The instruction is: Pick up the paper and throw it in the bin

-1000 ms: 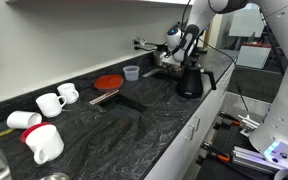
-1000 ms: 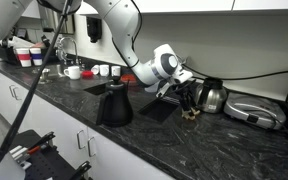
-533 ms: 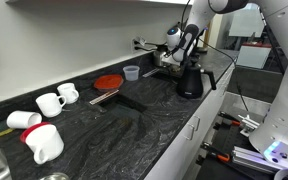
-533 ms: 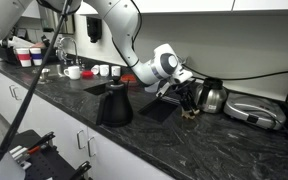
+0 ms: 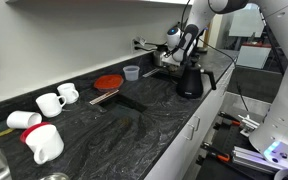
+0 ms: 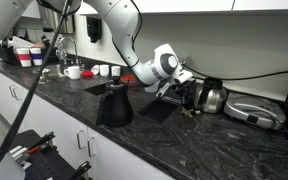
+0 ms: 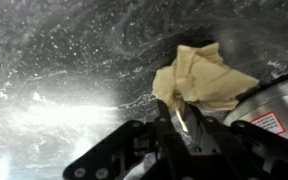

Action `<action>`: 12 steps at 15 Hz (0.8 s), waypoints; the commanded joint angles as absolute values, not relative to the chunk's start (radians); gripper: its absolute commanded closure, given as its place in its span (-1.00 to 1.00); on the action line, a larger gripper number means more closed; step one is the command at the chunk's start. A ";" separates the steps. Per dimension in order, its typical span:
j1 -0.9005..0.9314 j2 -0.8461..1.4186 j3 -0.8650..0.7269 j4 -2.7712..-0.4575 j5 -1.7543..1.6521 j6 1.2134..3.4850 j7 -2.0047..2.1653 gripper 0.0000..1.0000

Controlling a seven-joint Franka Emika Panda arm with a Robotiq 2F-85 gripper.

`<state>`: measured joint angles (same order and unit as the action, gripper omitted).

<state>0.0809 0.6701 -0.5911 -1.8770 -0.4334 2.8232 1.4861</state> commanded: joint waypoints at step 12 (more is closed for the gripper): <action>0.082 0.590 -0.609 -1.972 -0.407 2.856 1.329 1.00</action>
<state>0.0806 0.6497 -0.6013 -1.9079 -0.4156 2.8271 1.4045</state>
